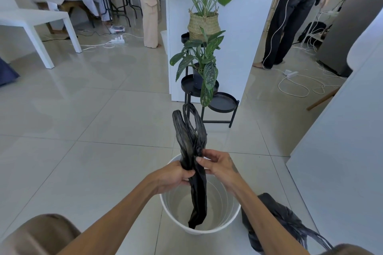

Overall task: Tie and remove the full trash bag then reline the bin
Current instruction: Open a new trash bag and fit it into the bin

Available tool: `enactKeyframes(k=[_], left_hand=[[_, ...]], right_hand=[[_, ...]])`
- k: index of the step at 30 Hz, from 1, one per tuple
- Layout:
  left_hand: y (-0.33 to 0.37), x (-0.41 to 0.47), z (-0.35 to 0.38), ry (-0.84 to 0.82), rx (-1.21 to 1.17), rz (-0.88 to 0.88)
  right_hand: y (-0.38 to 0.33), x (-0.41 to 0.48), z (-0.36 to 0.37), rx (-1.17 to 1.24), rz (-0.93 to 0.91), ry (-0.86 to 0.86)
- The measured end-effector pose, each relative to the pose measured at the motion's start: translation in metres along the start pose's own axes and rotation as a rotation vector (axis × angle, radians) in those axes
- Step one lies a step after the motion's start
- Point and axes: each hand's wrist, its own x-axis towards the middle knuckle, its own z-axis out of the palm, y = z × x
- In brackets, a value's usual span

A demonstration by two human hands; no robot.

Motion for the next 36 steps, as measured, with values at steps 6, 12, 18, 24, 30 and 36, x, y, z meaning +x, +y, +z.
enactKeyframes(k=[6,12,18,24,30,36], left_hand=[[-0.002,0.0,0.0,0.006,0.039,0.004],[-0.001,0.001,0.002,0.0,0.053,0.006],[-0.001,0.004,0.0,0.217,0.022,-0.007],[-0.005,-0.001,-0.011,0.314,-0.022,0.009],[-0.006,-0.002,-0.015,0.417,-0.015,0.047],[-0.002,-0.005,-0.027,0.578,0.061,0.1]], right_hand=[[0.005,0.004,0.005,-0.036,0.007,-0.033],[0.011,0.009,0.004,-0.096,-0.004,0.065],[0.015,0.009,-0.012,-0.071,0.048,0.21],[0.015,0.008,-0.037,-0.073,0.092,0.285],[0.012,0.008,-0.043,-0.092,0.109,0.301],[0.007,0.011,-0.054,-0.151,0.124,0.345]])
